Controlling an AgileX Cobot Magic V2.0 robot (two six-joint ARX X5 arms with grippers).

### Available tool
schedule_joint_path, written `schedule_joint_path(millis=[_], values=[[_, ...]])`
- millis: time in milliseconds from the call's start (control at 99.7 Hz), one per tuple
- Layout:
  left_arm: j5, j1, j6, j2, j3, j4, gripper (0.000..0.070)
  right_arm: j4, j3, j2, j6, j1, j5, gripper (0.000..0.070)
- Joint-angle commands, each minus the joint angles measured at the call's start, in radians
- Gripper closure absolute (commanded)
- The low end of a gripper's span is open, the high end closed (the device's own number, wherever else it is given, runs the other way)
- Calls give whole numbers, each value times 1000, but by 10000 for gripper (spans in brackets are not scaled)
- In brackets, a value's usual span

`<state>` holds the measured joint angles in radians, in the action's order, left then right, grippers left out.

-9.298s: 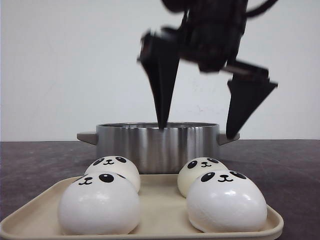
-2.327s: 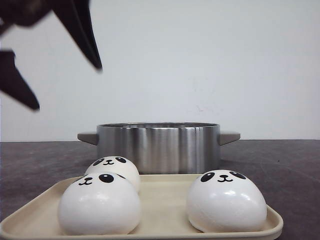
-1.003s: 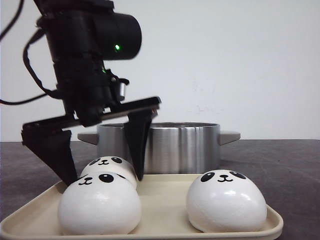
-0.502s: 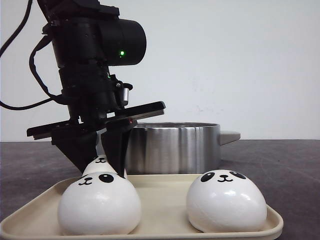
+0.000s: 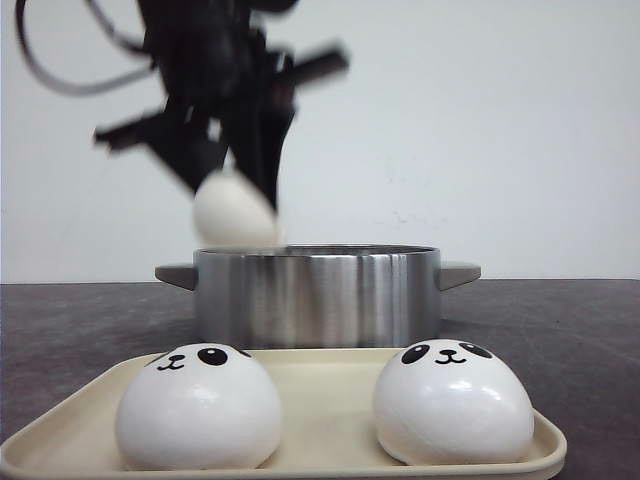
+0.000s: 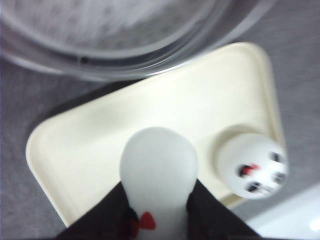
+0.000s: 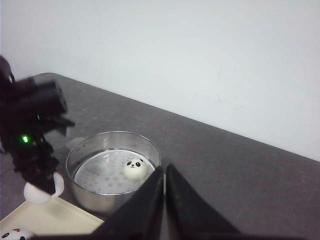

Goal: Steam buns
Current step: 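Lift the bun with the left gripper and lower it into the pot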

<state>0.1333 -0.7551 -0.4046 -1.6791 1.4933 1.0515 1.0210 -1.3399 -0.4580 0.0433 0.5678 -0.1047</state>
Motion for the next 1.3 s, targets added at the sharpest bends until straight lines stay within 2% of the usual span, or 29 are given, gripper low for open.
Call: schedule_joint_path(millis=[0, 221, 381, 672, 883, 1003, 1294], values=[[-11, -17, 53, -3, 72, 0, 700, -7, -14, -3, -18, 6, 4, 700], [-119, 0, 66, -3, 234, -100, 698, -6, -14, -3, -18, 6, 29, 700], [-119, 69, 81, -24, 293, -160, 697, -5, -14, -3, -19, 5, 28, 700], [-103, 186, 124, -175, 432, -146, 697, -6, -14, -3, -29, 5, 26, 700], [-31, 206, 129, -317, 533, -119, 697, -6, -14, -3, -33, 5, 25, 700], [-50, 206, 161, -385, 573, -97, 697, -6, -14, -3, -38, 5, 25, 700], [-63, 211, 161, -495, 575, -94, 697, -5, -14, -3, -71, 5, 25, 700]])
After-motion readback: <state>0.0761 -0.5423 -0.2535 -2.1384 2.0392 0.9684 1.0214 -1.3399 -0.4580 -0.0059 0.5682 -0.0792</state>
